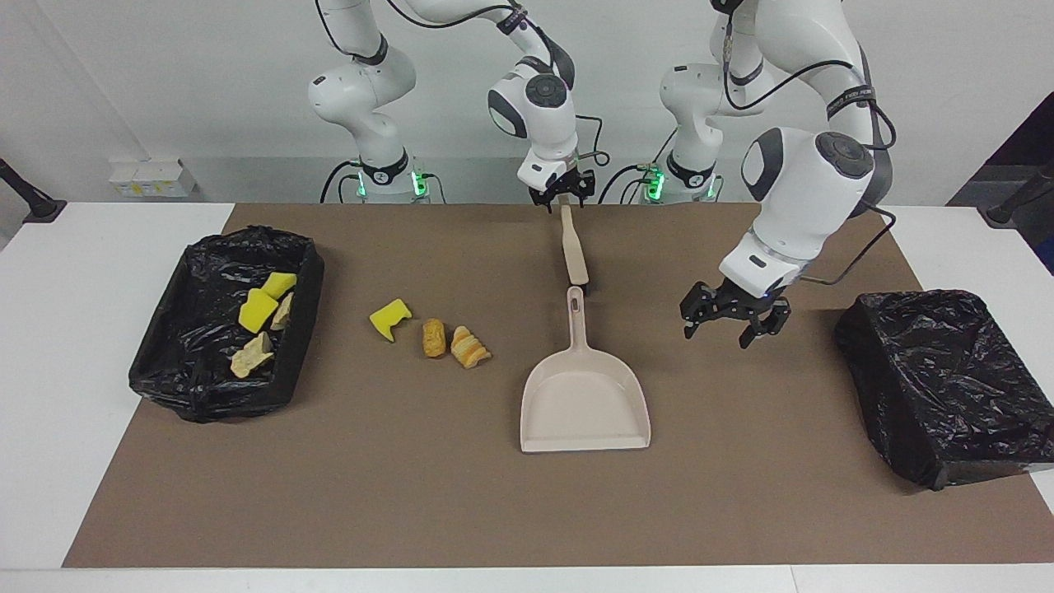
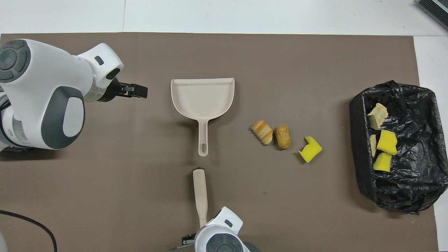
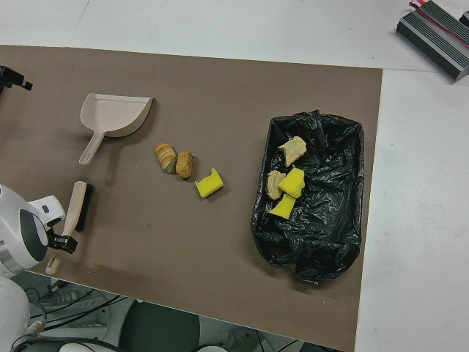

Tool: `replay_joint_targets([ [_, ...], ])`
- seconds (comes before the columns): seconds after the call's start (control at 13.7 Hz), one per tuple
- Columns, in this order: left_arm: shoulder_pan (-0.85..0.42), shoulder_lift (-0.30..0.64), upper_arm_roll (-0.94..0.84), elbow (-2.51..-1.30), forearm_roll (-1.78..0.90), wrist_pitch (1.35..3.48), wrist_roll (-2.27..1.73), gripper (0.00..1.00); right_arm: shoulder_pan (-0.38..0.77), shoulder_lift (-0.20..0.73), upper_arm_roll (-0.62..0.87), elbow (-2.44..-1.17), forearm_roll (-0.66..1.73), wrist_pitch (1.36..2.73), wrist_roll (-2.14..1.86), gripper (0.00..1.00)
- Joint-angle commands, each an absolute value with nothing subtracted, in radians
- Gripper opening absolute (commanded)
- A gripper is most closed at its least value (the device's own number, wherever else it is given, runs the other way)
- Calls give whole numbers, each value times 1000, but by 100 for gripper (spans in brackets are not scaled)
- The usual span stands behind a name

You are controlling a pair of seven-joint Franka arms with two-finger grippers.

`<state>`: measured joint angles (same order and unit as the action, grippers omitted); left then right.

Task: Sweep and dump trash in bin
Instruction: 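Grasp the dustpan with the left gripper while the right gripper grasps the brush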

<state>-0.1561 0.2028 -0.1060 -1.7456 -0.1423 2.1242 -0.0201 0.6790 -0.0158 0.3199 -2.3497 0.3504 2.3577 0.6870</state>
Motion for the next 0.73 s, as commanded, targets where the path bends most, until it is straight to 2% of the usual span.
replay_joint_targets([
  [0.0, -199, 213, -92, -1743, -150, 2132, -34, 100, 686, -25, 316, -2356, 360, 2344, 687, 0],
  [0.29, -253, 238, -92, -1744, -150, 2134, -43, 100, 681, -18, 313, -2344, 347, 2313, 699, 0],
  [0.44, -293, 256, -92, -1744, -149, 2140, -41, 100, 667, -38, 304, -2309, 283, 2197, 703, 0],
  [0.66, -368, 279, -92, -1761, -149, 2146, -80, 100, 549, -161, 304, -2279, 278, 2004, 680, 0],
])
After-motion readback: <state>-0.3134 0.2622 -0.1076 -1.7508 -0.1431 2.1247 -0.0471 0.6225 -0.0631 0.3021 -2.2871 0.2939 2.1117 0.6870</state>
